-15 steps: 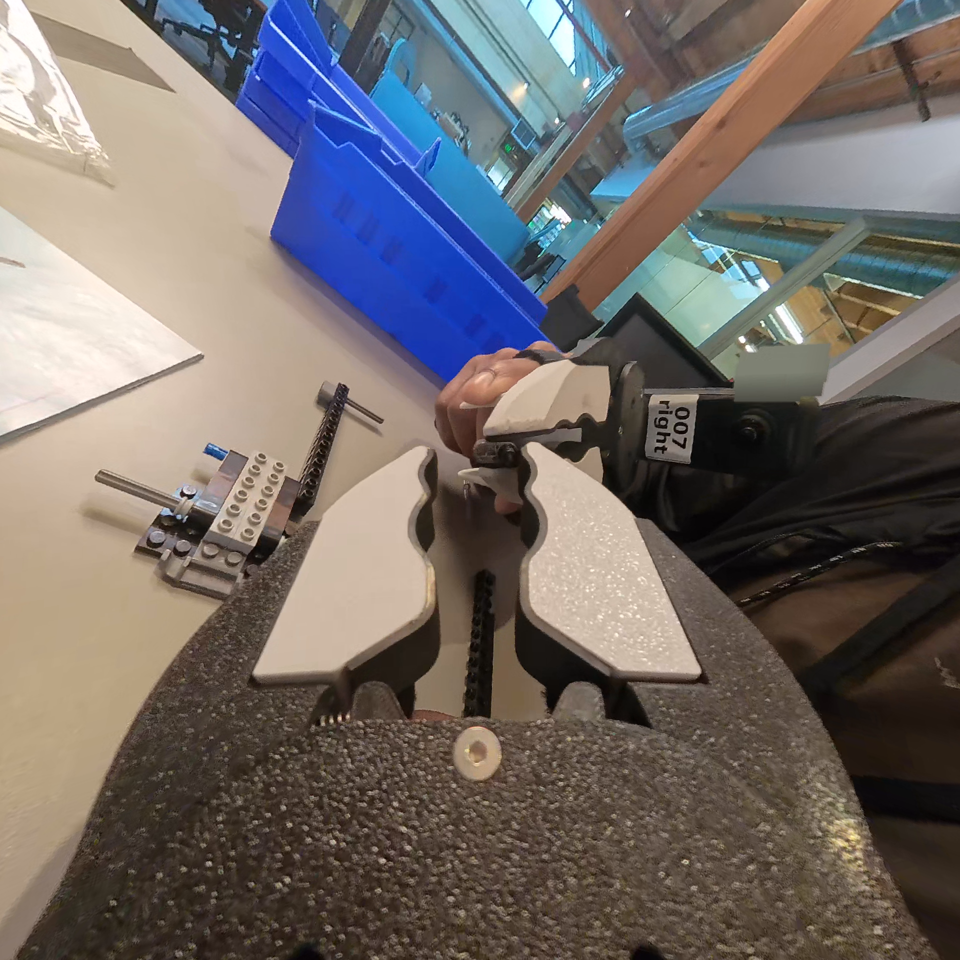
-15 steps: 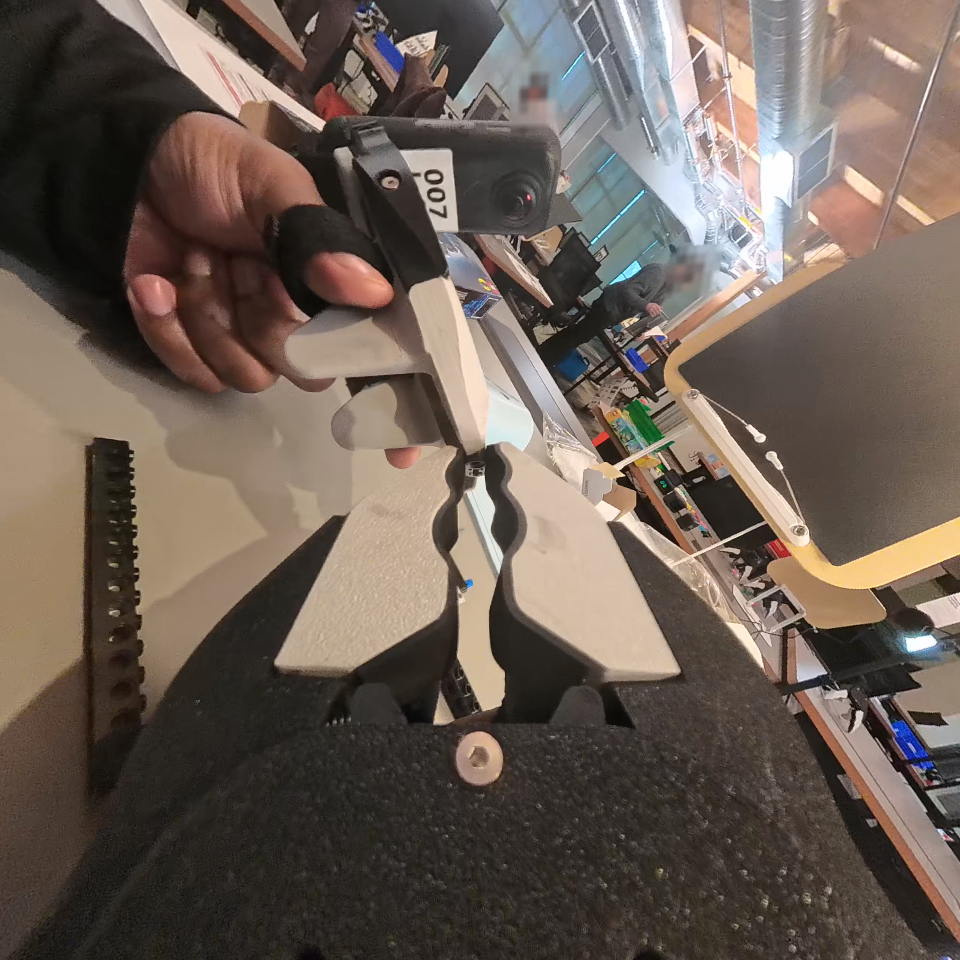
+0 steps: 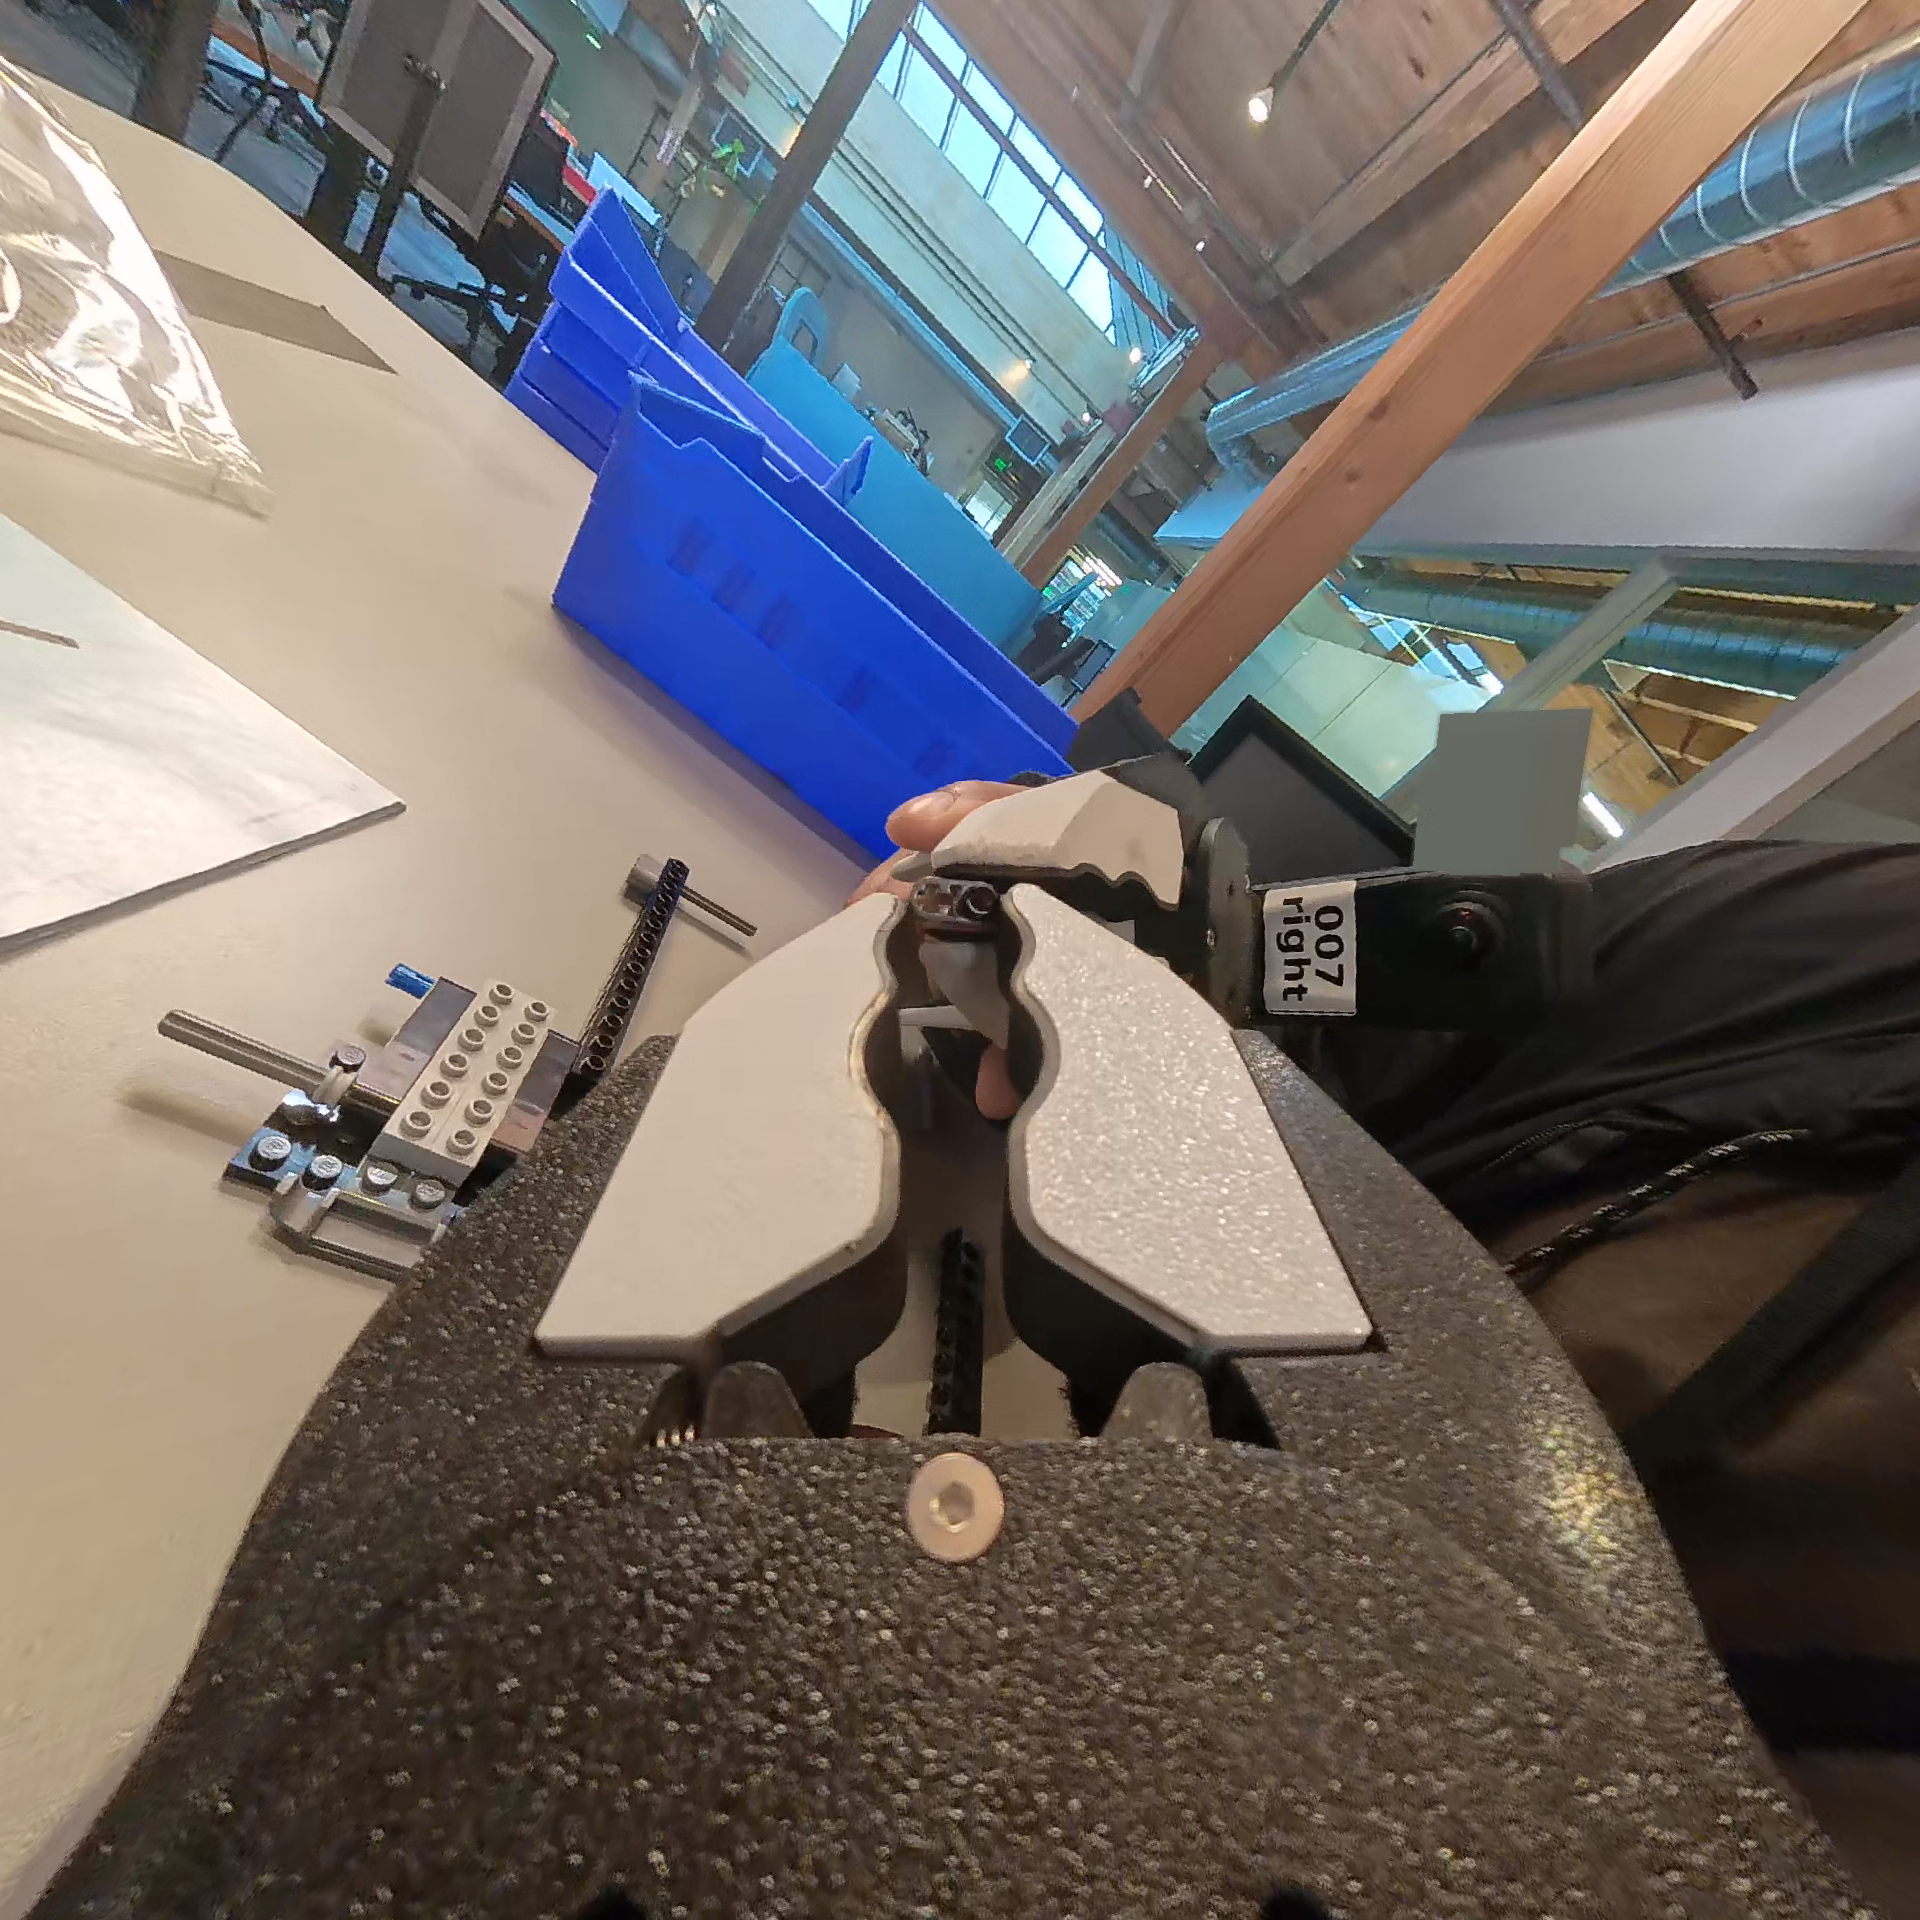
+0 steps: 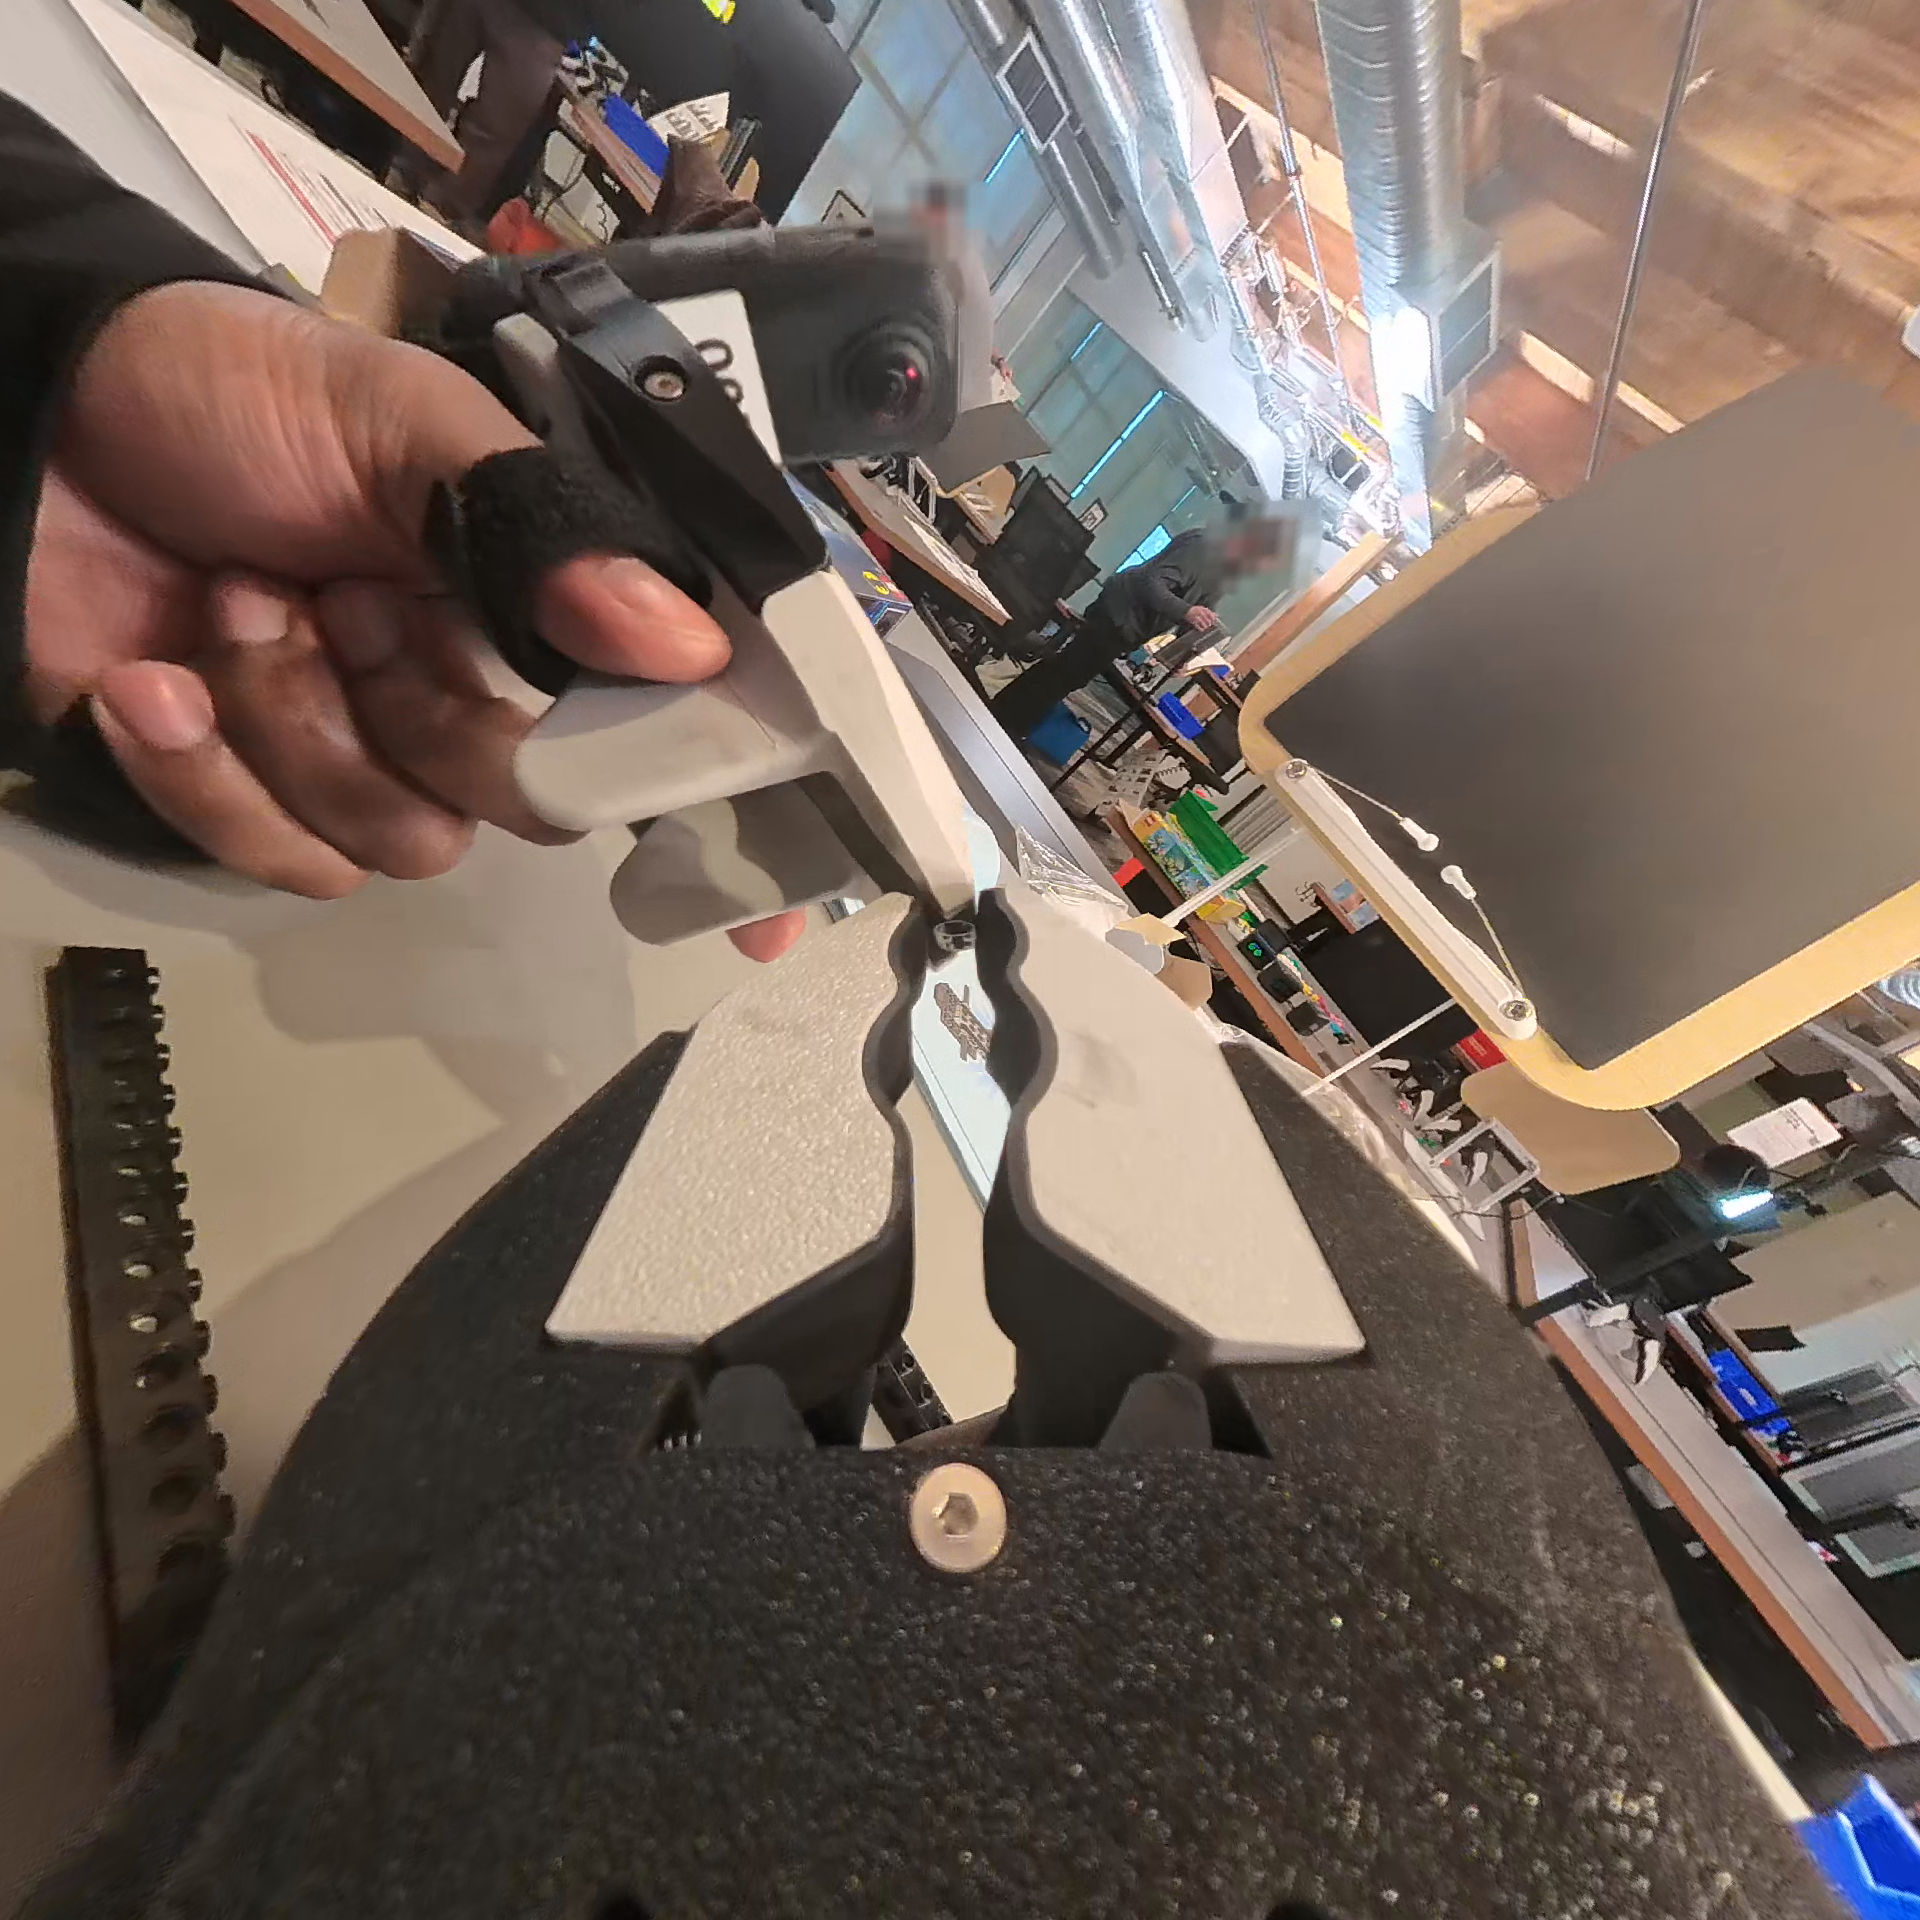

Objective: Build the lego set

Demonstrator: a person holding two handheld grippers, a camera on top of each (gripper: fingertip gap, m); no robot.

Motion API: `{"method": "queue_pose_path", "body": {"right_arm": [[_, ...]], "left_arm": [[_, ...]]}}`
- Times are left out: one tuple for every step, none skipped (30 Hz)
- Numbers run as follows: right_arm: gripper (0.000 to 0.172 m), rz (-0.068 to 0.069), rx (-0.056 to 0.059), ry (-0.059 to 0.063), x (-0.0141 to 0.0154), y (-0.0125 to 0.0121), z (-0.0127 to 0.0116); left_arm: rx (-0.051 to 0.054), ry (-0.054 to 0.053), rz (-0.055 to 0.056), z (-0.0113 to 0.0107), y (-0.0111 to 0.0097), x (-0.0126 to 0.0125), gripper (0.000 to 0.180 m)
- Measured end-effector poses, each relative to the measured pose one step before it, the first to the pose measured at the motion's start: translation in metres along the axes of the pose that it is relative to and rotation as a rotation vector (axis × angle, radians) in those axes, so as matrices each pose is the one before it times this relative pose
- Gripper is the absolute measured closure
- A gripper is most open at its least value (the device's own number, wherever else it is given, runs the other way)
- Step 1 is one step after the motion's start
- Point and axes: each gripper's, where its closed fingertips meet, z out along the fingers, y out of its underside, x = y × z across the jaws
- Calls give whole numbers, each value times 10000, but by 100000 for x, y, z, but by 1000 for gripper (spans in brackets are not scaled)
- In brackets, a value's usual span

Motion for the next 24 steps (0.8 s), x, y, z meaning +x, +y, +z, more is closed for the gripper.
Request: {"method": "queue_pose_path", "body": {"right_arm": [[162, -64, 0, 18, -8, -16, -25], [162, -38, 27, 25, 0, -63, -28], [162, 0, 43, 20, 14, -94, -34], [162, 39, 20, 19, 33, -61, -17], [163, 54, -5, 31, 46, -20, -28], [163, 50, 8, 60, 71, -51, -24], [163, 59, 19, 71, 91, -83, -25], [163, 92, 11, 46, 66, -70, -6], [164, 126, 5, 29, 80, -52, 0], [164, 156, 19, 25, 89, -41, -10], [164, 194, 38, 11, 73, -44, -5], [164, 205, 33, -8, 57, -30, -12], [164, 162, 19, -12, 18, -14, -12], [164, 95, 2, 0, 14, 7, 7], [164, 55, -6, 20, 6, 22, 11], [164, 47, 8, 34, 5, -2, 5], [164, 29, 8, 29, -13, -19, 12], [164, -31, 5, 13, -18, -9, 13], [163, -122, 25, -22, -59, -17, -7], [163, -207, 66, -71, -114, -77, -40], [162, -258, 127, -53, -60, -155, -79], [160, -256, 179, -34, 22, -235, -114], [158, -202, 186, -96, -3, -237, -116], [155, -132, 154, -149, -35, -184, -84]], "left_arm": [[-30, -35, 134, 17, 32, 20, 166], [2, 3, 140, -5, -12, 68, 166], [3, 32, 123, 7, -32, 79, 166], [-8, 13, 96, 11, 0, 63, 166], [10, -31, 67, 14, -28, 7, 165], [57, -15, 67, 21, -69, 59, 165], [76, -4, 73, 36, -103, 75, 165], [86, -7, 75, 29, -113, 62, 165], [109, -19, 72, 37, -124, 23, 165], [124, -19, 44, 38, -109, 8, 165], [120, -40, -26, 49, -102, -39, 163], [86, -52, -97, 64, -53, -90, 161], [71, 40, -106, 44, -38, 15, 161], [60, 71, -56, 46, -16, 63, 161], [34, 116, 16, 28, 5, 153, 165], [26, -14, 44, 20, -15, -8, 165], [-8, 0, 73, -17, -13, 4, 165], [-46, -10, 101, -25, 0, 2, 165], [-95, -49, 91, -28, 29, -78, 165], [-132, 69, 99, -78, 36, 85, 165], [-100, 101, 102, -130, -39, 125, 165], [-101, 69, 103, -181, -98, 75, 165], [-161, 0, 114, -221, -77, -58, 165], [-213, 73, 119, -234, 0, 18, 165]]}}
